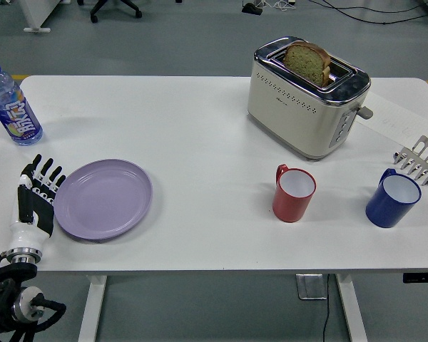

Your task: Push plate across desktop

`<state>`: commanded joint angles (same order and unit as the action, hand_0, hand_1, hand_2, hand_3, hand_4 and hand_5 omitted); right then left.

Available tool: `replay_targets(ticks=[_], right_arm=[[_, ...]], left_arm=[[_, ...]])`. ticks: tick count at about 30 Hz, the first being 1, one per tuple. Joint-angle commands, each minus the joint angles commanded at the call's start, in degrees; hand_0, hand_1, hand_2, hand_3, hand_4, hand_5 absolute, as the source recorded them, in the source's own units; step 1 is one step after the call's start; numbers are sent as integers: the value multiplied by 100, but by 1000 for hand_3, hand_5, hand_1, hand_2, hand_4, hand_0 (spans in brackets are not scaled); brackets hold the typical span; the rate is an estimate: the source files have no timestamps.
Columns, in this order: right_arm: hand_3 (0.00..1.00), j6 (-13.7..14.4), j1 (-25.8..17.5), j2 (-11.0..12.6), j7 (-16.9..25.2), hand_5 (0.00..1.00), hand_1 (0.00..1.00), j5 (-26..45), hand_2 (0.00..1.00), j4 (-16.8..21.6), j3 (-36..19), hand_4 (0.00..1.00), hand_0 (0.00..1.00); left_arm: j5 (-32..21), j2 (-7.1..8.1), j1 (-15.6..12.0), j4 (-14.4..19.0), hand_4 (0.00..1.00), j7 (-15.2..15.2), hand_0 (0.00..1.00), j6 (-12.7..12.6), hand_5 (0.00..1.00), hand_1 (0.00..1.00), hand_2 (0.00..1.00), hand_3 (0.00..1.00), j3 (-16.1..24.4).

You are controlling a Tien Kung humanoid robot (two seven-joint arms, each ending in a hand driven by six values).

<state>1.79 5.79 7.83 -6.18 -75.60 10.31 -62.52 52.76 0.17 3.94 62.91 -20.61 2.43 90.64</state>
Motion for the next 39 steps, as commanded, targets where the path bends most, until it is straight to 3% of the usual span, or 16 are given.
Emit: replay_targets(ticks=[39], right_arm=[[612, -25, -58, 15, 5, 315, 565, -34, 658, 0, 46, 168, 633]], left_arm=[[-358, -17, 133, -150, 511, -345, 887, -129, 998, 917, 963, 993, -924]])
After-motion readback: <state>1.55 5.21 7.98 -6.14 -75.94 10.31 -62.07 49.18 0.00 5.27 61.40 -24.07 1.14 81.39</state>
